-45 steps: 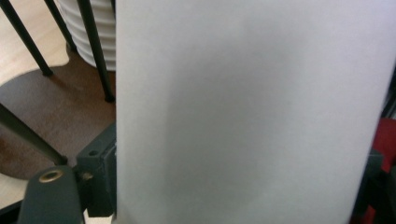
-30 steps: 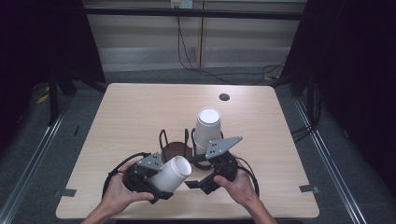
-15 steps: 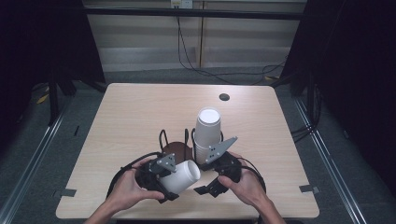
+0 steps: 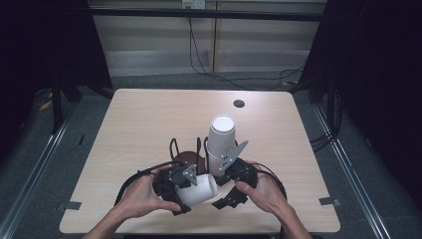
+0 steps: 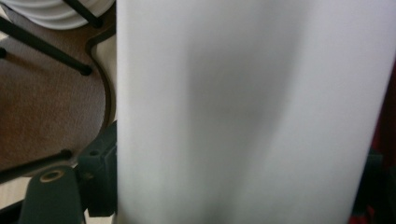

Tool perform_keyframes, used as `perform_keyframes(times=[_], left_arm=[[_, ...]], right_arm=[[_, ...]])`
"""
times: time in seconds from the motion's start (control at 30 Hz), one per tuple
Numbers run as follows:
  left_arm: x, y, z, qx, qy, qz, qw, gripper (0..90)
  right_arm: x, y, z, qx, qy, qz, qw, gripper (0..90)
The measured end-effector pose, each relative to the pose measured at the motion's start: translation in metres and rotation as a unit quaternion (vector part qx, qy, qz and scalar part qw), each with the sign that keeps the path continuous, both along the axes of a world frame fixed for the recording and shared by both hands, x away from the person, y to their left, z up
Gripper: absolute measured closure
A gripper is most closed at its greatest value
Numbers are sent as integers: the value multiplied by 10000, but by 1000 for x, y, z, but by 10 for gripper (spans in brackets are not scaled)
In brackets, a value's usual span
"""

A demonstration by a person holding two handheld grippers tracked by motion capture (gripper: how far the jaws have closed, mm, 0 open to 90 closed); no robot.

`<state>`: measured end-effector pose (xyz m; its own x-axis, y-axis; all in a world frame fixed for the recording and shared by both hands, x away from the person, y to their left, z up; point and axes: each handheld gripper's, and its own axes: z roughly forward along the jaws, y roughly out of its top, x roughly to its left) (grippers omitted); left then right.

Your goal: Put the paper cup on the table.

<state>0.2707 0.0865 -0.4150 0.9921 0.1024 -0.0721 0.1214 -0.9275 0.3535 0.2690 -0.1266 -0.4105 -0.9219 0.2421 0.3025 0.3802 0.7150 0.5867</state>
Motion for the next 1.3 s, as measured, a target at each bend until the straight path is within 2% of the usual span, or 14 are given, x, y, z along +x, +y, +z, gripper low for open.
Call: perform_keyframes(times=[0.07, 0.13, 0.2, 0.33, 0.4, 0.5, 0.67, 0.7, 0.87, 0.9, 0.97, 1.0, 1.1, 1.3], left_arm=[[1, -3, -2, 55, 44, -36, 10000, 176], [0, -5, -6, 147, -36, -12, 9999, 176], [-1, -5, -8, 121, 3, 0, 9999, 176], [-3, -4, -8, 207, -5, -28, 9998, 176], [-3, -3, -9, 193, 15, -35, 9998, 176], [-5, -3, -11, 231, 43, -74, 9997, 176], [-12, -6, -13, 286, 111, -293, 9991, 176], [-13, -6, -13, 264, 122, -309, 9991, 176], [-15, -8, -9, 192, 112, -395, 9990, 176], [-16, -8, -9, 240, 147, -438, 9986, 176], [-16, -8, -10, 149, 186, -412, 9989, 179], [-16, -8, -10, 143, 198, -412, 9989, 180], [-17, -8, -10, 93, 232, -408, 9989, 180], [-16, -8, -9, 92, 243, -456, 9986, 179]], right_arm=[[2, -1, -1, -26, -1, -33, 10000, 170], [3, 1, -3, -125, 2, -49, 9999, 143], [2, 3, -6, -165, 82, 64, 9998, 152], [3, 11, -14, -379, 164, 141, 9990, 150], [2, 14, -17, -376, 231, 220, 9988, 153], [1, 17, -17, -441, 198, 232, 9986, 153], [-2, 20, -14, -371, 124, 289, 9988, 175], [-4, 23, -15, -364, 138, 382, 9985, 175], [-7, 30, -15, -542, 97, 462, 9974, 188], [-8, 32, -15, -576, 69, 469, 9972, 183], [-9, 34, -13, -540, 68, 534, 9971, 186], [-10, 36, -12, -466, -56, 561, 9973, 198], [-11, 37, -9, -383, -124, 584, 9975, 206], [-12, 39, -10, -332, -123, 697, 9969, 238]])
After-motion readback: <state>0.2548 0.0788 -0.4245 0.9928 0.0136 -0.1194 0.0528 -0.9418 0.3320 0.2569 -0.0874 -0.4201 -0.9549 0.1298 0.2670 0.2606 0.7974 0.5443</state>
